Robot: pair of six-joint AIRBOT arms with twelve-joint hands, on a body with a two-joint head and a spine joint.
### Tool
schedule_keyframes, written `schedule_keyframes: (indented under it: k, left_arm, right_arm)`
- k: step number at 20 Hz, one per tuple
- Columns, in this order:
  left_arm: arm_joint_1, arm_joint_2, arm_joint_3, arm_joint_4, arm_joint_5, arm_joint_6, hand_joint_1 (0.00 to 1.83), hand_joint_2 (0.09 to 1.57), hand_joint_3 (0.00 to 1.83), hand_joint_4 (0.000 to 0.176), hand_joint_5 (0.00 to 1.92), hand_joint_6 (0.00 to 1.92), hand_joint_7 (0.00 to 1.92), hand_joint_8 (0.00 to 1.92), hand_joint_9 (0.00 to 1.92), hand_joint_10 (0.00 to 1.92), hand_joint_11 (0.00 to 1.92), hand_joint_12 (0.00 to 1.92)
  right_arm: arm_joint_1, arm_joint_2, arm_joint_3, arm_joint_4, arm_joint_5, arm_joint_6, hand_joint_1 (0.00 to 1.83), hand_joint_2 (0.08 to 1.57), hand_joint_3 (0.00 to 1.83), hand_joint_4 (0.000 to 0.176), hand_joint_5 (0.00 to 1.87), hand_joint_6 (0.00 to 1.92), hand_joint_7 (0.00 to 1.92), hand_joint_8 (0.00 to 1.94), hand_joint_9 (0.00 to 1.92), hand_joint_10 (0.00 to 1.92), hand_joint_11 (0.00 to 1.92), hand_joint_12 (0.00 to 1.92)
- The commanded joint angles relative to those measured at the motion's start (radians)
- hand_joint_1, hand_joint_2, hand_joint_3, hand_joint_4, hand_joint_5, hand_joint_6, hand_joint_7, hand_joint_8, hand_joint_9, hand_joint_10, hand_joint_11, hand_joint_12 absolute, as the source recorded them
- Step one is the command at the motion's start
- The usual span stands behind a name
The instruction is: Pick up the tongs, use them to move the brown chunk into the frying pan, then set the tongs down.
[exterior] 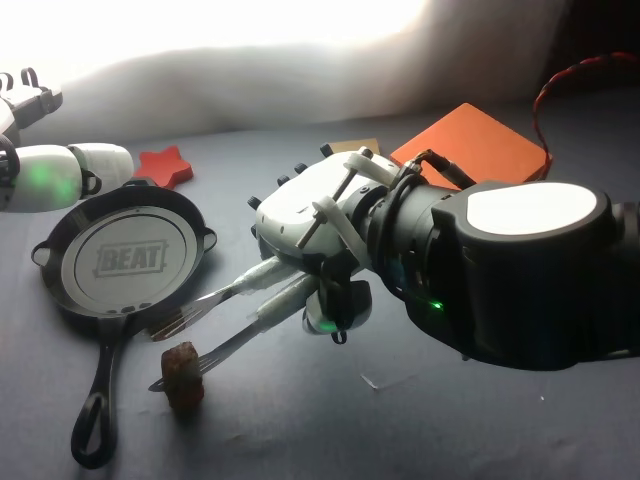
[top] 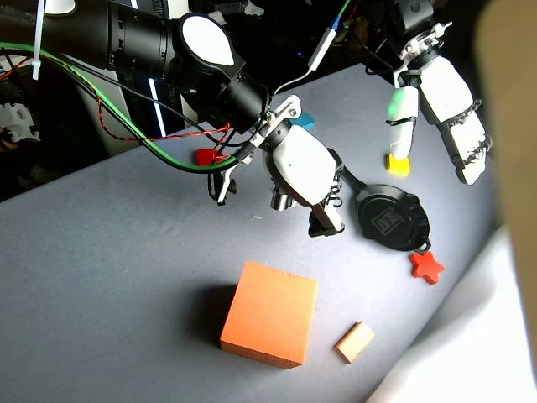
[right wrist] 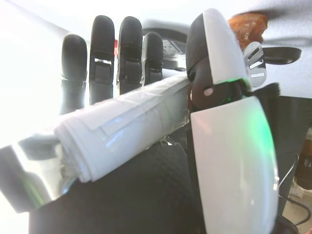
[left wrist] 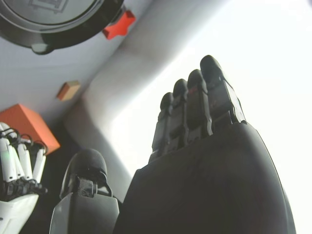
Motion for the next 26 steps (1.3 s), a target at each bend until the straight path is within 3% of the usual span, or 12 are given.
schedule_keyframes:
  k: [1,4,6,20,21,22,23,24,26]
  left_arm:
    - [-0.004,0.002,0.003,0.061,-0.058,-0.001,0.00,1.21,0.00,0.000,0.05,0.01,0.10,0.01,0.07,0.01,0.00,0.32]
    - [-0.001,-0.001,0.004,0.067,-0.049,-0.001,0.00,1.21,0.00,0.000,0.06,0.01,0.10,0.00,0.07,0.00,0.00,0.33]
    - [-0.001,-0.003,0.004,0.069,-0.038,-0.001,0.00,1.21,0.00,0.000,0.05,0.00,0.08,0.00,0.05,0.00,0.00,0.24]
    - [0.000,-0.006,0.011,0.075,-0.038,-0.001,0.00,1.21,0.00,0.000,0.05,0.00,0.09,0.00,0.05,0.00,0.00,0.26]
    - [0.000,-0.006,0.011,0.075,-0.038,-0.001,0.00,1.22,0.00,0.000,0.04,0.00,0.08,0.00,0.05,0.00,0.00,0.26]
    - [0.000,-0.006,0.012,0.077,-0.038,-0.001,0.00,1.22,0.00,0.000,0.03,0.00,0.07,0.00,0.04,0.00,0.00,0.26]
    - [0.000,-0.006,0.012,0.083,-0.038,-0.001,0.00,1.21,0.00,0.000,0.02,0.00,0.07,0.00,0.05,0.00,0.00,0.26]
    - [0.000,-0.005,0.012,0.084,-0.038,-0.001,0.00,1.21,0.00,0.000,0.01,0.00,0.06,0.00,0.04,0.00,0.00,0.24]
    - [0.000,-0.005,0.010,0.084,-0.038,-0.001,0.00,1.22,0.00,0.000,0.01,0.00,0.06,0.00,0.04,0.00,0.00,0.25]
  right_arm:
    - [0.005,0.002,0.000,-0.065,0.019,-0.003,1.07,1.17,0.00,0.000,0.72,0.22,0.88,0.00,0.67,0.45,0.28,1.45]
    - [-0.004,-0.003,0.009,-0.065,0.021,-0.003,1.06,1.17,0.00,0.000,0.73,0.22,0.88,0.00,0.67,0.44,0.28,1.45]
    - [-0.011,-0.006,0.023,-0.065,0.019,0.001,1.08,1.17,0.00,0.000,0.72,0.22,0.87,0.00,0.66,0.44,0.27,1.45]
    - [-0.054,-0.017,0.044,-0.055,0.047,0.021,1.12,1.15,0.00,0.000,0.79,0.21,0.95,0.02,0.75,0.43,0.36,1.42]
    - [-0.056,-0.019,0.044,-0.055,0.050,0.021,1.12,1.19,0.00,0.000,0.81,1.02,1.03,0.05,0.82,0.47,0.43,1.44]
    - [-0.059,-0.022,0.046,-0.055,0.051,0.021,1.11,1.20,0.00,0.000,0.79,1.21,1.08,0.06,0.87,0.49,0.49,1.45]
    - [-0.060,-0.024,0.046,-0.055,0.051,0.022,1.18,1.16,0.00,0.000,0.85,1.19,1.00,0.80,0.93,0.54,0.57,1.46]
    - [-0.062,-0.024,0.046,-0.055,0.051,0.024,1.20,1.15,0.00,0.010,0.88,1.16,0.97,0.97,0.98,0.56,0.61,1.47]
    - [-0.063,-0.024,0.046,-0.055,0.051,0.026,1.22,1.11,0.00,0.020,0.99,1.01,1.05,0.87,1.09,0.58,0.69,1.44]
